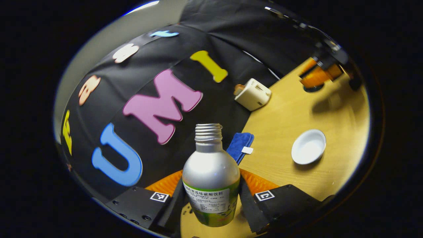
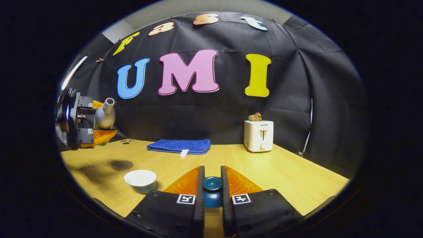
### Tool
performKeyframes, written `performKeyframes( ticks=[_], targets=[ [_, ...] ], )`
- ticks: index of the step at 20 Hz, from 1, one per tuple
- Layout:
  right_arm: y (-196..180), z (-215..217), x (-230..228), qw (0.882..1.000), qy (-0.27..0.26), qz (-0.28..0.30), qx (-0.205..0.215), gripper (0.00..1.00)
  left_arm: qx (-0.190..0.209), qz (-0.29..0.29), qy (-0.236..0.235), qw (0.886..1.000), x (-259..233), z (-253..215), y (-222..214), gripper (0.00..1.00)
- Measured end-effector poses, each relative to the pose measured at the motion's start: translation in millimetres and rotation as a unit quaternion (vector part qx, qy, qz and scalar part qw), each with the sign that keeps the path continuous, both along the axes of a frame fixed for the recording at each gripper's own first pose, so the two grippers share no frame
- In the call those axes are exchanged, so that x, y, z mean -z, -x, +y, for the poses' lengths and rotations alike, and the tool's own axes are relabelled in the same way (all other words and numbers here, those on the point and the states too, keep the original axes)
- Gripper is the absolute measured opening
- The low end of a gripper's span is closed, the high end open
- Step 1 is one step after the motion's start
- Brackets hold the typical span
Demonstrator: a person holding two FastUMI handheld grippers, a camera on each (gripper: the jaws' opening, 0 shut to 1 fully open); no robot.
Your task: Open the teacup lid with one hand, grasp the water bottle and pour water into the teacup with the other hand; after pouring, place the water bottle on the coaster and then close the teacup lid.
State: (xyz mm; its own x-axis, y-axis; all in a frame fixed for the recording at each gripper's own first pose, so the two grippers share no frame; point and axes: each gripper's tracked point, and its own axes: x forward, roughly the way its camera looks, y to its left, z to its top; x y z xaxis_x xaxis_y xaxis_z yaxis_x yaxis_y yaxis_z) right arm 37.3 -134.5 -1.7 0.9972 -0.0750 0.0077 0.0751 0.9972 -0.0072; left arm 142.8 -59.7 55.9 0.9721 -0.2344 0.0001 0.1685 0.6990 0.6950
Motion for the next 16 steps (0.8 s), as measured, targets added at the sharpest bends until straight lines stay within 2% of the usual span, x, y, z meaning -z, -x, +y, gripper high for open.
performKeyframes(
  ticks=[3,6,8,12,16],
  targets=[
    [2.0,4.1,0.3,1.000,0.000,0.001,-0.003,0.25,-0.022,-0.003,0.122,0.992,-2.4,26.8,-7.3,0.79],
    [2.1,4.6,0.5,1.000,0.000,0.002,-0.005,0.25,-0.035,0.003,0.246,0.969,4.8,40.5,-21.4,0.79],
    [3.2,1.0,0.1,1.000,0.000,0.000,0.004,0.25,-0.038,0.007,0.302,0.953,10.9,44.8,-33.8,0.79],
    [3.6,0.0,-0.3,1.000,0.000,0.000,0.012,0.25,-0.032,0.020,0.342,0.939,25.7,52.1,-47.6,0.79],
    [4.4,-0.5,-0.4,1.000,0.000,0.000,0.015,0.25,-0.032,0.051,0.355,0.933,46.0,44.8,-58.5,0.80]
  ],
)
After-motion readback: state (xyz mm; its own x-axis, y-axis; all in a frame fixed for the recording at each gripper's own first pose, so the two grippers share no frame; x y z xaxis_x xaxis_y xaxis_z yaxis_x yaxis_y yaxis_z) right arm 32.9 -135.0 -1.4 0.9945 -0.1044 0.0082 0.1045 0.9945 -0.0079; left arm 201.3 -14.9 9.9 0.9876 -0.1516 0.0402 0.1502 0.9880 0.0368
